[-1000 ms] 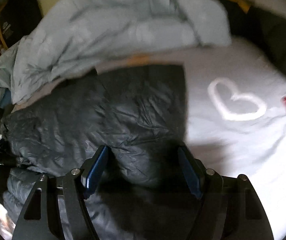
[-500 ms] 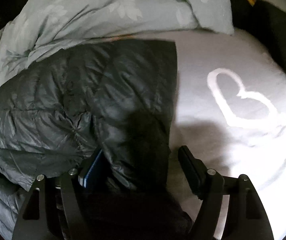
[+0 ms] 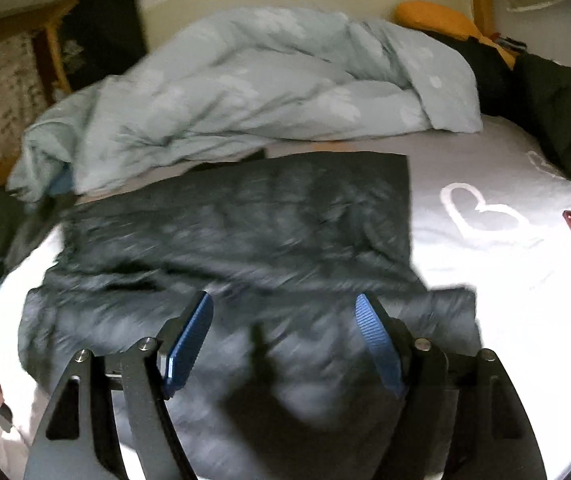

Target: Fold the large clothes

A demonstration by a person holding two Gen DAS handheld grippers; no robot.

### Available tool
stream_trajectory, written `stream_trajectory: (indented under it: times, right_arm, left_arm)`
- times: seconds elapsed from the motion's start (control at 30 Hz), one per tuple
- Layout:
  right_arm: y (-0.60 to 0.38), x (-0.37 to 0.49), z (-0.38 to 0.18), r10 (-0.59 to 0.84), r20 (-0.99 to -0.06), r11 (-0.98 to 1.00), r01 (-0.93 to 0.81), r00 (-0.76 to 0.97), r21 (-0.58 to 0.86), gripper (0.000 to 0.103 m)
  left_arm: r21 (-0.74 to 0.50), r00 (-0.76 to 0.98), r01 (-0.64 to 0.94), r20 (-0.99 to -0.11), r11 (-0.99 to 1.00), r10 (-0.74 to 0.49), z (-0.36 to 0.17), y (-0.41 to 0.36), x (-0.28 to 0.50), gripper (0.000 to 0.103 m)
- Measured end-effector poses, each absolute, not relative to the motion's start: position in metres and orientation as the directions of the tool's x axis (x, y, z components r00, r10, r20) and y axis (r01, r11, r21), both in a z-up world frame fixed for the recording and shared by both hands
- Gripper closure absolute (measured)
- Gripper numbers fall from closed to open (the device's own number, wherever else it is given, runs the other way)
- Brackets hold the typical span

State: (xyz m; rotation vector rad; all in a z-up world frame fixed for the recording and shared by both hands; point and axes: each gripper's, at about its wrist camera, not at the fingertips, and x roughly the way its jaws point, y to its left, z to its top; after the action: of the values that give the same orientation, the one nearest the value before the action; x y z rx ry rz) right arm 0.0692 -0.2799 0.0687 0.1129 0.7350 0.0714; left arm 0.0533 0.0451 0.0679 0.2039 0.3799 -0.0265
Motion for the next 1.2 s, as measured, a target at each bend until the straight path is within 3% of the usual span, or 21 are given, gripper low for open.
stream_trajectory:
  times: [0.5, 0.7, 0.77, 0.83, 1.2]
  right_arm:
    - [-0.253, 0.017, 0.057, 0.033, -0.632, 0.999, -0.001, 0.774, 0.051, 0.026]
    - [-0.248, 0.016, 0.055, 0.000, -0.622, 1.000, 0.010, 0.783, 0.011, 0.023]
    - [-0.247, 0.017, 0.053, 0.003, -0.628, 1.000, 0.007, 0.778, 0.012, 0.023]
    - [-0.245, 0.018, 0.050, 0.003, -0.635, 1.000, 0.005, 0.772, 0.011, 0.023]
    - [-0.237, 0.021, 0.039, -0.021, -0.675, 0.999, -0.016, 0.738, -0.048, 0.023]
  left_arm:
    - [0.219, 0.932, 0.106, -0.363, 0.970, -0.020, 0.048, 0.022, 0.011, 0.055]
    - [0.273, 0.936, 0.128, -0.350, 0.953, -0.025, 0.039, 0.008, 0.007, 0.040]
    - [0.290, 0.934, 0.132, -0.358, 0.948, -0.020, 0.034, 0.004, 0.008, 0.021]
    - [0.293, 0.925, 0.139, -0.379, 0.946, -0.018, 0.029, 0.002, 0.010, 0.013]
    - [0.400, 0.845, 0.242, -0.535, 0.884, 0.011, -0.011, -0.023, 0.022, 0.010]
